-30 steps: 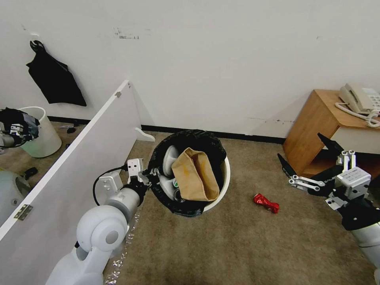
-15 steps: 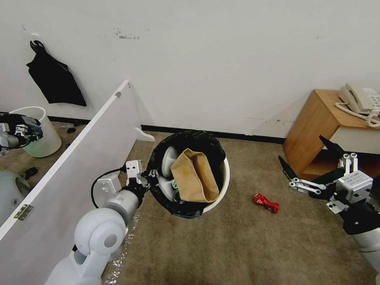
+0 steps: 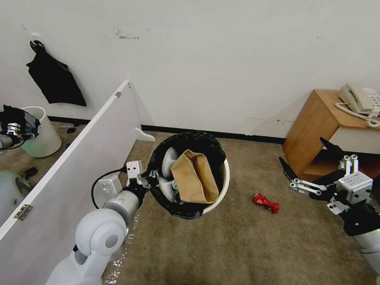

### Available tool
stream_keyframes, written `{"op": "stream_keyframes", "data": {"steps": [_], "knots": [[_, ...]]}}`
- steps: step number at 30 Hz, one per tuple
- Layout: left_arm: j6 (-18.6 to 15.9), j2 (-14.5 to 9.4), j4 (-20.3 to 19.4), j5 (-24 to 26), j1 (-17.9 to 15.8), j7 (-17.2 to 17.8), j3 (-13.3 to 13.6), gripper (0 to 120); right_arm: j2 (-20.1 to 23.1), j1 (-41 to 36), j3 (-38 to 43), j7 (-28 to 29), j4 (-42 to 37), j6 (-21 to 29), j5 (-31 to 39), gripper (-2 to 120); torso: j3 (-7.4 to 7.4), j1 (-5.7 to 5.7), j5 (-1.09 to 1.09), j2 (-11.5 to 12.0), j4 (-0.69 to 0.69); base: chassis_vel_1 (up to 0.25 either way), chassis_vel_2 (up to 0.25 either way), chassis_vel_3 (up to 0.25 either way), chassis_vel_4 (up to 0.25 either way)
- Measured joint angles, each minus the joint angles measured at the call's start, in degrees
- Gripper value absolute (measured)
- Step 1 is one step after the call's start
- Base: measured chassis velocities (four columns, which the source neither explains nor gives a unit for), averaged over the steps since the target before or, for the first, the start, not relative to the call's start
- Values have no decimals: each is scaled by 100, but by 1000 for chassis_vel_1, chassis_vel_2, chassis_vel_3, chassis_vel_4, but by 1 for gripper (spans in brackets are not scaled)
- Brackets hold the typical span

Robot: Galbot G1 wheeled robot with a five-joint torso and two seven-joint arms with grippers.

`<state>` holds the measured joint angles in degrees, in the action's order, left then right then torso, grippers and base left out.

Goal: Pick up the trash bin, then pick up the garbage from the floor and place it into the trash bin.

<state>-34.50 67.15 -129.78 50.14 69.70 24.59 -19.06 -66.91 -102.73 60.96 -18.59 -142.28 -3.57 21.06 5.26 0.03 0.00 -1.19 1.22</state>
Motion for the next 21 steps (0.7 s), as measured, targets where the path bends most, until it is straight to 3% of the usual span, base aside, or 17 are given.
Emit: {"op": "stream_keyframes", "data": {"steps": [21], "knots": [[23,-36,27,14,-35,6,47,1,30,-18,60,113,-9,50,131,100,1,0,0,0,0,-34,32,33,-34]]}}
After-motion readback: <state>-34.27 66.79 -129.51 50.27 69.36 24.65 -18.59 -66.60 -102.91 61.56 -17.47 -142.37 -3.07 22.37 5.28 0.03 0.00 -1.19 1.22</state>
